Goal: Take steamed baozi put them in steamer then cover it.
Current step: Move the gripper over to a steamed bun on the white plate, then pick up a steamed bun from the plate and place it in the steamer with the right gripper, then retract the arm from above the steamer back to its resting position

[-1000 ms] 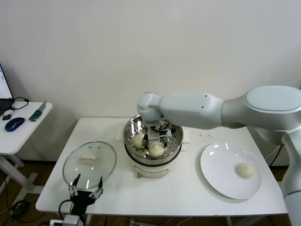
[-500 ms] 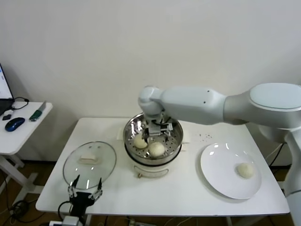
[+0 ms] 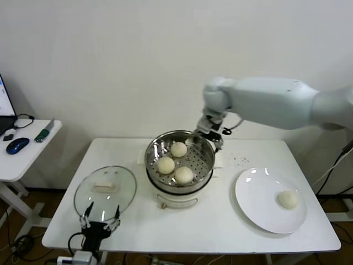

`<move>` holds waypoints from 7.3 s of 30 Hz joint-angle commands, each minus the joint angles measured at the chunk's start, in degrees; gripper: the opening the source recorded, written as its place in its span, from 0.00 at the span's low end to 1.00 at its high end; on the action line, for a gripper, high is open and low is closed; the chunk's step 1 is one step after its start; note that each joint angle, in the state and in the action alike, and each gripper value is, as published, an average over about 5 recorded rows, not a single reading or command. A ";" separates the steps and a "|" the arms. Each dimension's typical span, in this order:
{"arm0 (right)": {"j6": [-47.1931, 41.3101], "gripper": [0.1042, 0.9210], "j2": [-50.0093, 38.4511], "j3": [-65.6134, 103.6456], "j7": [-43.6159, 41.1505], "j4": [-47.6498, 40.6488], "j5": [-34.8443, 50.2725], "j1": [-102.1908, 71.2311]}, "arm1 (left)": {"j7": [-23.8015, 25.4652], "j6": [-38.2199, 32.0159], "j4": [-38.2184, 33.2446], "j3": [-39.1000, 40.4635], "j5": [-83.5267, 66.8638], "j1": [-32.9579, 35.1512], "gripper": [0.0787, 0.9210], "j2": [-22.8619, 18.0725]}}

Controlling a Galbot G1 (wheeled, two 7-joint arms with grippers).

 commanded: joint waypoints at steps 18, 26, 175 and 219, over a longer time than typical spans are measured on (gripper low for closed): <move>-14.67 0.88 -35.49 15.73 -0.61 0.31 -14.90 -26.65 | 0.89 -0.02 0.28 0.04 1.43 0.68 0.88 -0.03; -12.55 0.88 -34.00 24.84 -1.11 -4.27 -19.59 -36.65 | 0.82 0.01 0.82 0.54 3.49 0.71 0.88 -0.80; 0.84 0.88 -37.09 44.52 40.41 14.30 24.70 -41.45 | -1.79 2.02 -4.38 2.55 6.63 -2.71 0.88 0.83; 1.80 0.88 -1.70 135.33 42.90 23.81 7.14 -132.47 | 0.28 3.29 21.59 4.14 69.75 -19.01 0.88 13.03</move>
